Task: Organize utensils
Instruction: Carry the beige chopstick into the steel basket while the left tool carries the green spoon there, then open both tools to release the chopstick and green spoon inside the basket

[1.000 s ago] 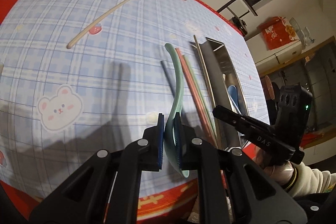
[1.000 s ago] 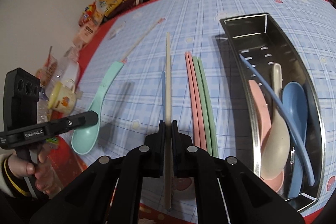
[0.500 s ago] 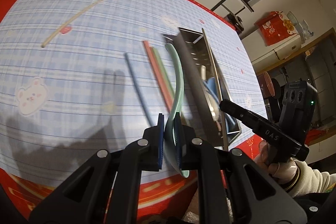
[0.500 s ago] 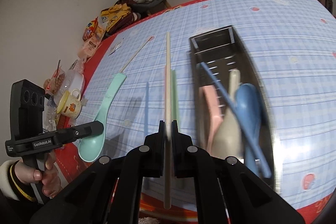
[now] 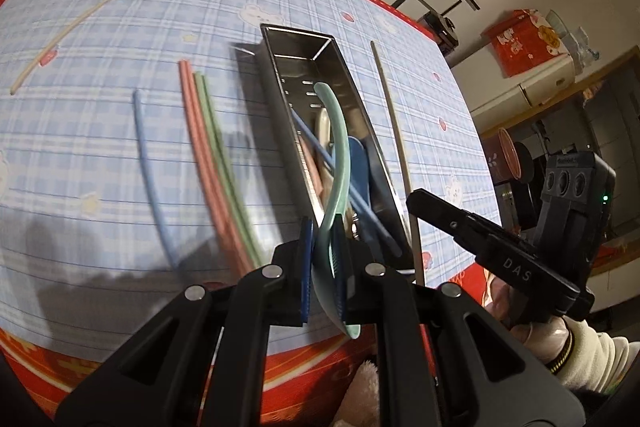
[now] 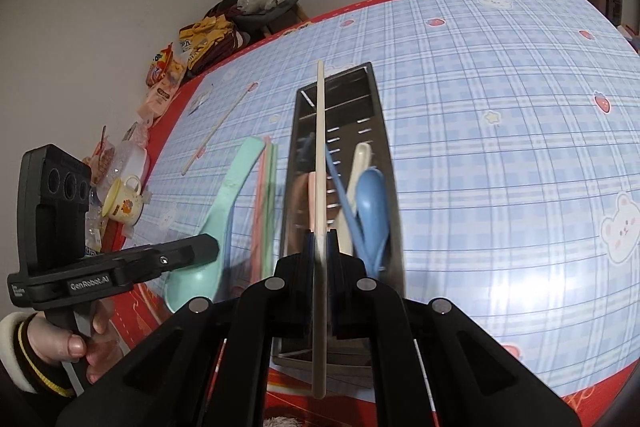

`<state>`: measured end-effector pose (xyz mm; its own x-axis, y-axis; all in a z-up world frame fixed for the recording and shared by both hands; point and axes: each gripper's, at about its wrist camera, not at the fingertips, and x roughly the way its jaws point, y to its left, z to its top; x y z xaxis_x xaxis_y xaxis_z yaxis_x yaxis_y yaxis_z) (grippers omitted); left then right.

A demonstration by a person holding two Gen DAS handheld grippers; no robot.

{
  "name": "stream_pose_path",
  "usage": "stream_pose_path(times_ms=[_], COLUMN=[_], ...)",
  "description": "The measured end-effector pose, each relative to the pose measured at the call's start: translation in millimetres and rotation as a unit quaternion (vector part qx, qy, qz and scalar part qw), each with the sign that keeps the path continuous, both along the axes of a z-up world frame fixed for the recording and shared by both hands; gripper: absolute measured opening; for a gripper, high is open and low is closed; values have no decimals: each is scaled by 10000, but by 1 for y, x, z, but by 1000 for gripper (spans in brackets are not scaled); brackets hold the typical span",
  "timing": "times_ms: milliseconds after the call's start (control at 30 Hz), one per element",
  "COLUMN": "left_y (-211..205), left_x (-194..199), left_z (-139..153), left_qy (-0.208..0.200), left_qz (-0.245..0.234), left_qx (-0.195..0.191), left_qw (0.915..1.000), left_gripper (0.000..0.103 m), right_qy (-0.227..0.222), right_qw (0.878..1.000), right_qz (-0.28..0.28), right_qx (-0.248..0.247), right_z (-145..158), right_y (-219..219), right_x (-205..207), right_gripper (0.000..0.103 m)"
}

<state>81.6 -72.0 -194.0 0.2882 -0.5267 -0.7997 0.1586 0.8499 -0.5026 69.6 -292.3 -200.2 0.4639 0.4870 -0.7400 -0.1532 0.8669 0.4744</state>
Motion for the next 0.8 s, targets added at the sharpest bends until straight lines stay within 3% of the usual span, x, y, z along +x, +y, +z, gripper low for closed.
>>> stream_pose_path(times_ms=[433,800], left_y=[-31,-41], left_x=[6,3], left_z=[-32,-37], left_qy=[201,91], left_qz=[743,891], left_qx=[-427,-130], left_qw=[9961,9959], left_gripper=[13,11], right_qy=[162,256], right_qw=[9991,9982], right_qz=[374,484], right_qx=[-136,-227], right_z=[-2,-7], right_y=[-8,-13], right_x=[18,19], right_gripper=[7,7])
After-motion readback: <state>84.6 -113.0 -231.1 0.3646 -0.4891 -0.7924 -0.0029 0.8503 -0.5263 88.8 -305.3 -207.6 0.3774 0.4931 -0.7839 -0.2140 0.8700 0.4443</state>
